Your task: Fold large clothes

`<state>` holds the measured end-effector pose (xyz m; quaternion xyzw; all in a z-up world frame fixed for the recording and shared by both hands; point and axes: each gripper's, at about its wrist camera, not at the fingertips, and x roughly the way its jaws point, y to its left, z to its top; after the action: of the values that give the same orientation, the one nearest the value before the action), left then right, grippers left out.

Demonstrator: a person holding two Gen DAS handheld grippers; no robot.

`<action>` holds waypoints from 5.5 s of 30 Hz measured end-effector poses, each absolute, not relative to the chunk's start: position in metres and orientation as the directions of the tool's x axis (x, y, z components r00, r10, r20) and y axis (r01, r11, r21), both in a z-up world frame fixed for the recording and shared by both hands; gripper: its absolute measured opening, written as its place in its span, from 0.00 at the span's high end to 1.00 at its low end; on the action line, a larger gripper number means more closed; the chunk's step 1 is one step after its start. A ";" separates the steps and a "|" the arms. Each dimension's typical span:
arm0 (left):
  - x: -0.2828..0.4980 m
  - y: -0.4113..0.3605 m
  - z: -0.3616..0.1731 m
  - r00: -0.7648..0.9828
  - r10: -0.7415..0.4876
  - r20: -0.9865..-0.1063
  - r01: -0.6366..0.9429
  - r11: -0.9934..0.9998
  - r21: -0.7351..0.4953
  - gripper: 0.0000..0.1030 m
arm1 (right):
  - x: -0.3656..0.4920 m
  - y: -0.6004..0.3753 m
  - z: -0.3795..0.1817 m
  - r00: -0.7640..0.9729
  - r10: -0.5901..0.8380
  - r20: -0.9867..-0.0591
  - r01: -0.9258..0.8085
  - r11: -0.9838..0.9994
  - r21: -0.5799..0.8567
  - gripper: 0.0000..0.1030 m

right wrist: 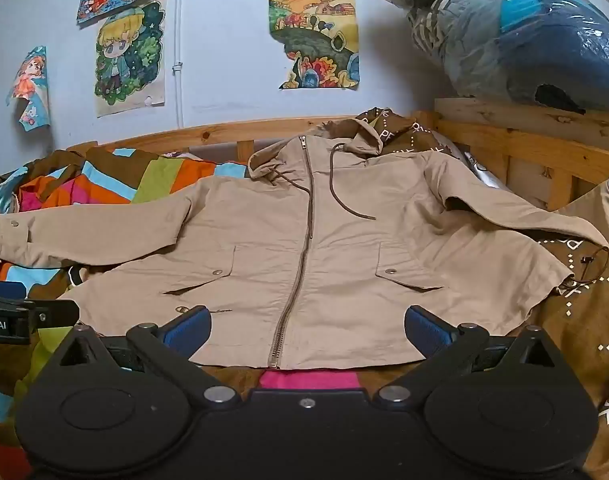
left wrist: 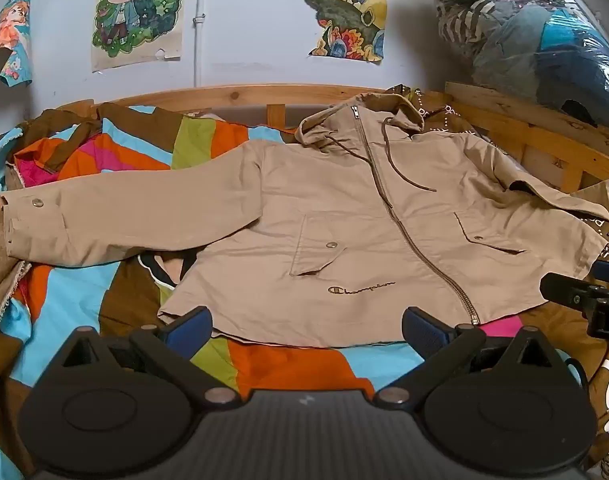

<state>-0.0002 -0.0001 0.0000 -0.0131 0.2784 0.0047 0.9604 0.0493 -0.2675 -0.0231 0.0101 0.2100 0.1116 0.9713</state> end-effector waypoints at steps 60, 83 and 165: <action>0.002 -0.005 -0.008 0.840 -0.001 -0.543 -0.015 1.000 -0.024 0.01 | 0.052 -0.268 -0.027 0.885 0.222 -0.409 -0.213 0.975 0.070 0.01; -0.001 -0.006 -0.013 0.838 -0.001 -0.546 -0.015 1.000 -0.025 0.01 | 0.051 -0.268 -0.025 0.884 0.223 -0.410 -0.212 0.975 0.072 0.01; 0.206 0.085 -0.011 0.778 -0.060 -0.625 -0.050 0.986 -0.157 0.01 | 0.239 -0.190 -0.068 0.732 0.398 -0.552 -0.658 0.623 -0.423 0.45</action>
<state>0.2059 0.0854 -0.0110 -0.0827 0.3332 -0.0027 0.9392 0.2390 -0.1898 -0.0677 -0.3126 0.2076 0.3011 0.8767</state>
